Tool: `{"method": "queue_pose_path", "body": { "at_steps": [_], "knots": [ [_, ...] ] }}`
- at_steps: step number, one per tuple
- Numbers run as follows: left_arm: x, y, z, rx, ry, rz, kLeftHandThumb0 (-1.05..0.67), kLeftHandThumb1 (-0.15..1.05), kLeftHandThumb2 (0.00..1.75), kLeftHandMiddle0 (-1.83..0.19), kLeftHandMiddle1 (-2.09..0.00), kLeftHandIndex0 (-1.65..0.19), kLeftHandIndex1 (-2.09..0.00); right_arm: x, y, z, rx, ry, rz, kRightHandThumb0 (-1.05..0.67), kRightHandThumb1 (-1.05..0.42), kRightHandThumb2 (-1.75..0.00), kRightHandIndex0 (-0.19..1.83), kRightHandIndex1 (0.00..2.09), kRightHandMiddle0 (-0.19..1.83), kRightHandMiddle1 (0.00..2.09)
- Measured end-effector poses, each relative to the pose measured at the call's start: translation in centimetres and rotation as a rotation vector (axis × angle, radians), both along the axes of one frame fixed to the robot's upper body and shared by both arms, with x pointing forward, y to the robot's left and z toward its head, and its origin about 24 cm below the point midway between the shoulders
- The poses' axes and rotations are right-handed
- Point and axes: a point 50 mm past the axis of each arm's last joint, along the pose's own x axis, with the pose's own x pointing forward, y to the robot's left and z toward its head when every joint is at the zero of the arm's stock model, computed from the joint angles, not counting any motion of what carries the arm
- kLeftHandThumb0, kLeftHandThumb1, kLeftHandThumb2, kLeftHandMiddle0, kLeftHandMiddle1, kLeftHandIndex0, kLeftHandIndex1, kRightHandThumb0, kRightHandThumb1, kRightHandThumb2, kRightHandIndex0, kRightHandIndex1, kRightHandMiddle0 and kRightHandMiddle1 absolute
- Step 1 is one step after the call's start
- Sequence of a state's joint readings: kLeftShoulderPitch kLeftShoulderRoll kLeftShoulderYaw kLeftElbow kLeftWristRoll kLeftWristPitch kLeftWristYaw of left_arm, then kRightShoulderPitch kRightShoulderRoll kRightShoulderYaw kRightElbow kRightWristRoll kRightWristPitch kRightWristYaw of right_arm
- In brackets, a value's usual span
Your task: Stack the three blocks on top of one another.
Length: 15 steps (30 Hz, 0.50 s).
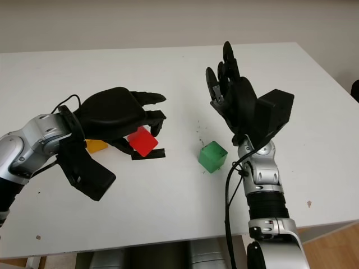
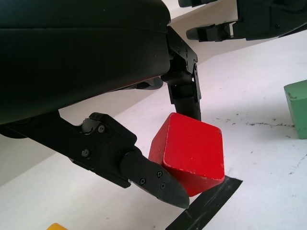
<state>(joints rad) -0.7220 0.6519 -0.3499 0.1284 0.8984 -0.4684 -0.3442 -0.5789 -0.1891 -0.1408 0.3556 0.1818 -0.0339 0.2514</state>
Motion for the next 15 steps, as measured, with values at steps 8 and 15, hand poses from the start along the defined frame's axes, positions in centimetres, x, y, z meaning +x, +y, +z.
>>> {"method": "queue_pose_path", "body": {
  "at_steps": [8,15],
  "knots": [
    [0.4,-0.6,-1.0,0.057,-0.012,-0.003,-0.46,0.82,0.05,-0.28,-0.05,-0.53,-1.26,-0.1,0.1,0.1,-0.001,0.000,0.005,-0.63,-1.05,-0.48,-0.19,0.00,-0.19,0.00],
    [0.6,-1.1,-1.6,0.183,-0.066,-0.011,-0.33,0.84,0.06,-0.28,-0.06,-0.59,-1.22,-0.1,0.1,0.0,-0.002,0.000,-0.005,-0.62,-1.05,-0.49,-0.19,0.00,-0.19,0.00]
  ]
}}
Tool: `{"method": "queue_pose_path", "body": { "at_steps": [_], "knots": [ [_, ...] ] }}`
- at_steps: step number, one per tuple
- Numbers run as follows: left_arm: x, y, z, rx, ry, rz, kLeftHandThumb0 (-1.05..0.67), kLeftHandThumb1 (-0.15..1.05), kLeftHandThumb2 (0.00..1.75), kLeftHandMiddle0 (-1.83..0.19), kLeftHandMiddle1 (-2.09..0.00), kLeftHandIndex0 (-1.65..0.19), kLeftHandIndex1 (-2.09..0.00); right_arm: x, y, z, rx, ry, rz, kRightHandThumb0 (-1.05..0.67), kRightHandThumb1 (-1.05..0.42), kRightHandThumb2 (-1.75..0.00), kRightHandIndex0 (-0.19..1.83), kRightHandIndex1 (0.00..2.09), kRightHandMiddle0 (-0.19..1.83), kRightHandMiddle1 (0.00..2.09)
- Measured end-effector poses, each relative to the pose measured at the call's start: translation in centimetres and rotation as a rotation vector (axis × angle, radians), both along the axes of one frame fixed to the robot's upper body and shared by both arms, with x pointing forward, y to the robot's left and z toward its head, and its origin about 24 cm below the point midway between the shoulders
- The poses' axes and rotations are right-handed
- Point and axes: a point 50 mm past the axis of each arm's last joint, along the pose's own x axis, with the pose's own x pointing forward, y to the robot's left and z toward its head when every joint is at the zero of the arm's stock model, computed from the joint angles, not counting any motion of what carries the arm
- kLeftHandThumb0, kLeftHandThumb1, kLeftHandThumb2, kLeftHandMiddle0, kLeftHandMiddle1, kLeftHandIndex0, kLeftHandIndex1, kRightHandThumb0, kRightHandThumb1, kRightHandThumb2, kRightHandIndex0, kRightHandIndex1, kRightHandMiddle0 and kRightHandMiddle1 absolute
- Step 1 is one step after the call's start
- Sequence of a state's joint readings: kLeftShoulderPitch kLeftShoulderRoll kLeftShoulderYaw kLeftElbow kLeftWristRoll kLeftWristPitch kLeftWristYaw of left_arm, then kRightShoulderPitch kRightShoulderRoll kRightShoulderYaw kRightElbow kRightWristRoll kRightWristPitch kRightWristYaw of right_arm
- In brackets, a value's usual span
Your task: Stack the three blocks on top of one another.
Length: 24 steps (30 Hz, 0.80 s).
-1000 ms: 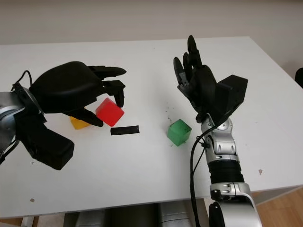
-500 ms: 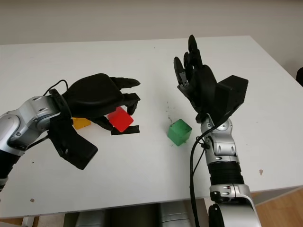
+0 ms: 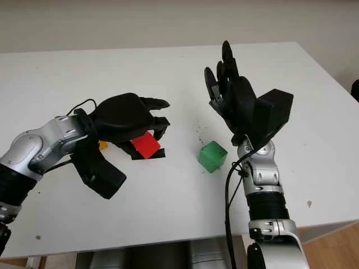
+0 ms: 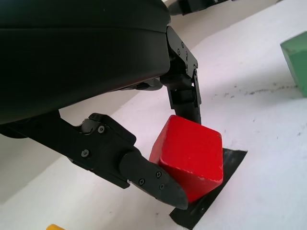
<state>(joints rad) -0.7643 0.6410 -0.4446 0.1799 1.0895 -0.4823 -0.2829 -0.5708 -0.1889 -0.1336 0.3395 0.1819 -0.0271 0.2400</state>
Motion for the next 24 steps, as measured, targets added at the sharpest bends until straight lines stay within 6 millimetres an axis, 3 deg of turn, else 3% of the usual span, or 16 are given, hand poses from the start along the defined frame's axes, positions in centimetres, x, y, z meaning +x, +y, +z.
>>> {"method": "queue_pose_path", "body": {
  "at_steps": [8,24],
  "knots": [
    [-0.01,-0.23,-0.15,0.097,-0.053,-0.033,-0.33,0.84,0.05,-0.28,-0.05,-0.56,-1.33,-0.21,-0.10,-0.32,0.002,0.014,-0.001,-0.62,-1.05,-0.50,-0.19,0.00,-0.19,0.00],
    [-0.12,-0.34,-0.55,0.077,-0.002,-0.080,-0.33,0.85,0.05,-0.31,-0.06,-0.54,-1.36,-0.24,-0.08,-0.13,0.002,0.013,-0.009,-0.61,-1.05,-0.51,-0.19,0.00,-0.19,0.00]
  ]
}}
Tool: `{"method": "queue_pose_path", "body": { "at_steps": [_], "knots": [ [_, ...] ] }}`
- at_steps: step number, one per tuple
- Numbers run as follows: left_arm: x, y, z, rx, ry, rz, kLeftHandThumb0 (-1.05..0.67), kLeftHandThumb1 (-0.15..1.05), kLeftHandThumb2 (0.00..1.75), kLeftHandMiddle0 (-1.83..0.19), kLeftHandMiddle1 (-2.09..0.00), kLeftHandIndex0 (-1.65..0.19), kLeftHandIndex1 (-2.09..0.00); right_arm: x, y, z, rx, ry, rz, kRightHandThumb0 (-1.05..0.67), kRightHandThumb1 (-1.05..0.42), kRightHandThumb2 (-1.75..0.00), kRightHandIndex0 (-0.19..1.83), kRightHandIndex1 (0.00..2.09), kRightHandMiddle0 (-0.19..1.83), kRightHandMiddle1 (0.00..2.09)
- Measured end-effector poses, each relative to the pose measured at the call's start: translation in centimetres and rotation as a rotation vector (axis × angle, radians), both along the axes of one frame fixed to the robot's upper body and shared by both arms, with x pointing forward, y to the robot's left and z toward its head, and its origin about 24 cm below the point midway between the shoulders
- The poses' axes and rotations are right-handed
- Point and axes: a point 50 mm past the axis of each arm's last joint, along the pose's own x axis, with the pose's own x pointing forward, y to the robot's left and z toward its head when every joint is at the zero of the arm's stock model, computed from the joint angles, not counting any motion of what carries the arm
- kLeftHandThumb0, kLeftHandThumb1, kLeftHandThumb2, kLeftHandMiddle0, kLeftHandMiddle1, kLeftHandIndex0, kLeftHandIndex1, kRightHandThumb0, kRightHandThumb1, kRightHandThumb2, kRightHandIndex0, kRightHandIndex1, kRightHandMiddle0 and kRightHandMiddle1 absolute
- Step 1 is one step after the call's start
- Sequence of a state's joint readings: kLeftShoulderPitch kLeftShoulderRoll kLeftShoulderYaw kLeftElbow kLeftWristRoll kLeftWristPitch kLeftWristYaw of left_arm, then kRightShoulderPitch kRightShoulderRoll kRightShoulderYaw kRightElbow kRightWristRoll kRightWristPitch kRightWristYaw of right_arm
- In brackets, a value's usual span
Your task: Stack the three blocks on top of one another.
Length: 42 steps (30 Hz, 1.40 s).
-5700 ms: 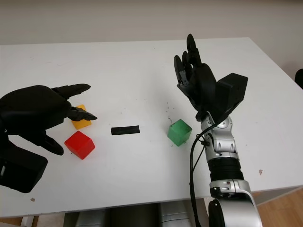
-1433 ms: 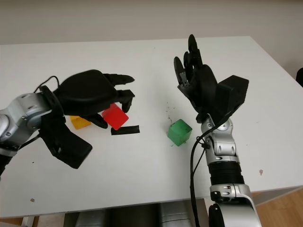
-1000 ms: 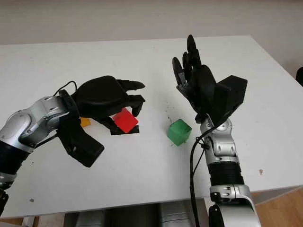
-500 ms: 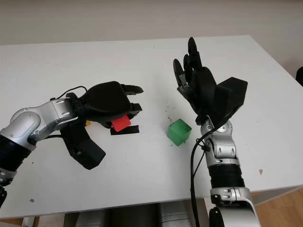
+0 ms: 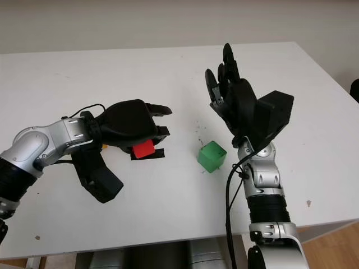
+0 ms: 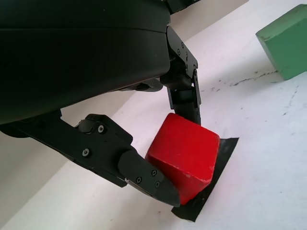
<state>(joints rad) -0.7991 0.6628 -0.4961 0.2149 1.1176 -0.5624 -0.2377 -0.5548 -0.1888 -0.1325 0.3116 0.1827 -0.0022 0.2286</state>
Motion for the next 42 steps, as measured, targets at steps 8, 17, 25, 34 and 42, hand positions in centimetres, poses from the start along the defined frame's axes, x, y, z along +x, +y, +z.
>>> {"method": "queue_pose_path", "body": {
  "at_steps": [8,17,25,34,42],
  "knots": [
    [0.0,-0.1,-0.2,-0.007,0.016,-0.009,-0.33,0.86,0.06,-0.29,-0.05,-0.52,-1.37,0.0,0.0,0.0,0.002,0.000,-0.007,-0.62,-1.05,-0.50,-0.19,0.00,-0.19,0.00],
    [-0.2,-0.4,-0.7,0.015,0.024,-0.022,-0.35,0.86,0.05,-0.26,-0.04,-0.50,-1.41,0.0,0.0,-0.1,0.004,0.001,0.004,-0.62,-1.05,-0.48,-0.19,0.00,-0.19,0.00],
    [-0.2,-0.4,-0.9,0.006,0.020,-0.022,-0.37,0.87,0.06,-0.20,-0.04,-0.41,-1.31,0.0,0.0,0.0,0.001,0.001,0.003,-0.62,-1.05,-0.49,-0.19,0.00,-0.19,0.00],
    [-0.2,-0.3,-1.2,0.012,0.027,-0.004,-0.39,0.88,0.05,-0.12,-0.04,-0.28,-0.99,0.0,0.0,0.0,0.001,0.002,-0.003,-0.61,-1.05,-0.49,-0.19,0.00,-0.19,0.00],
    [-0.3,-0.3,-1.1,0.018,0.032,-0.012,-0.67,0.86,0.05,0.10,-0.02,-0.04,-0.08,0.0,0.0,0.0,0.003,0.002,-0.003,-0.62,-1.05,-0.48,-0.19,0.00,-0.19,0.00]
  ]
}}
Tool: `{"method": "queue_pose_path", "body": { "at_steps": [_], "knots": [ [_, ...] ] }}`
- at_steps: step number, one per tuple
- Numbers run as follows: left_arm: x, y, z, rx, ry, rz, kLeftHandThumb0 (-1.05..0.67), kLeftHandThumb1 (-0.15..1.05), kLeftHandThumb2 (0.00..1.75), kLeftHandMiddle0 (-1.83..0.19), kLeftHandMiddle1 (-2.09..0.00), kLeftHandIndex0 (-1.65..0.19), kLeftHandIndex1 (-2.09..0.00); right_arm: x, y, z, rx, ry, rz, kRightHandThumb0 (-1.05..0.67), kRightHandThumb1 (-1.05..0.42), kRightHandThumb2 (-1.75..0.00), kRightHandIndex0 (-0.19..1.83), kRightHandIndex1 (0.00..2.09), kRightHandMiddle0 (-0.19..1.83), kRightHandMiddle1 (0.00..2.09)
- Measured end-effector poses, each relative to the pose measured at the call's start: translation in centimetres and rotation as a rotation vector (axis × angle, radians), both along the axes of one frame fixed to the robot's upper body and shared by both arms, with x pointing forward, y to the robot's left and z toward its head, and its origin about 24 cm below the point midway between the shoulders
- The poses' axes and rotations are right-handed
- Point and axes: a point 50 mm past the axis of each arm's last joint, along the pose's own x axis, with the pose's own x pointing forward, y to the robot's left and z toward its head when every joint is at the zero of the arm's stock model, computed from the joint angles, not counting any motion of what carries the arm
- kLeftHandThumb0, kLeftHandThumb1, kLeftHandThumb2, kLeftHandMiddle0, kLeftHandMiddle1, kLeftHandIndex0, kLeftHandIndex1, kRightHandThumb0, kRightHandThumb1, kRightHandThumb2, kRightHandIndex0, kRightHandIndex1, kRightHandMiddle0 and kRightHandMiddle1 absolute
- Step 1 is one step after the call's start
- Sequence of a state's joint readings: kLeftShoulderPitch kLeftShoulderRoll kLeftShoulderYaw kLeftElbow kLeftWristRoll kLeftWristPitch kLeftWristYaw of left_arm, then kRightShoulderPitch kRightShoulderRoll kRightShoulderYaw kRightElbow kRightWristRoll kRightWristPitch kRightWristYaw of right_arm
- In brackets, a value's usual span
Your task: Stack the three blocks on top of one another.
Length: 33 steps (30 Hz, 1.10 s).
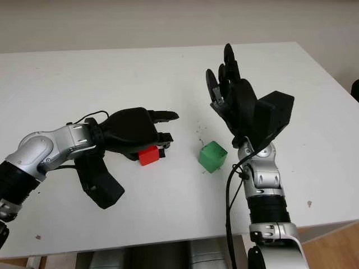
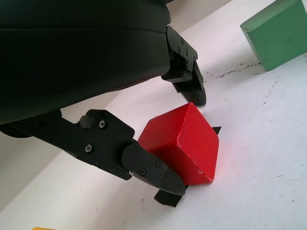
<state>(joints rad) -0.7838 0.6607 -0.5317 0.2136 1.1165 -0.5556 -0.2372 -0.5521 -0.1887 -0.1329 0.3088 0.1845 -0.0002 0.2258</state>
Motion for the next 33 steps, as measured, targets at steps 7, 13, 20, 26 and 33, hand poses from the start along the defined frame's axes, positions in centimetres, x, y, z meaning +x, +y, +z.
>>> {"method": "queue_pose_path", "body": {
  "at_steps": [7,13,20,26,33],
  "knots": [
    [-0.6,-0.1,0.7,0.051,0.018,0.004,-0.85,0.86,0.05,0.19,0.00,0.19,0.00,0.0,0.0,0.0,-0.003,0.000,-0.003,-0.62,-1.05,-0.48,-0.19,0.00,-0.19,0.00],
    [-1.2,0.2,1.9,0.059,0.018,0.016,-0.86,0.85,0.05,0.19,0.00,0.19,0.00,0.0,0.0,0.0,-0.009,0.001,-0.005,-0.61,-1.05,-0.49,-0.19,0.00,-0.19,0.00],
    [-1.9,1.3,3.0,0.062,0.034,0.078,-0.93,0.85,0.05,0.19,0.00,0.19,0.00,0.0,0.0,0.0,-0.009,0.001,-0.006,-0.63,-1.05,-0.47,-0.19,0.00,-0.19,0.00],
    [-2.1,3.8,5.4,-0.116,0.096,0.205,-0.85,0.86,0.05,0.19,0.00,0.19,0.00,0.0,0.0,0.0,-0.010,0.001,-0.005,-0.62,-1.05,-0.49,-0.19,0.00,-0.19,0.00],
    [-1.6,9.0,9.5,-0.470,0.068,0.399,-0.85,0.93,0.07,0.19,0.00,0.12,-0.05,0.0,0.0,0.0,-0.011,0.001,0.005,-0.63,-1.05,-0.48,-0.19,0.00,-0.19,0.00]
  ]
}}
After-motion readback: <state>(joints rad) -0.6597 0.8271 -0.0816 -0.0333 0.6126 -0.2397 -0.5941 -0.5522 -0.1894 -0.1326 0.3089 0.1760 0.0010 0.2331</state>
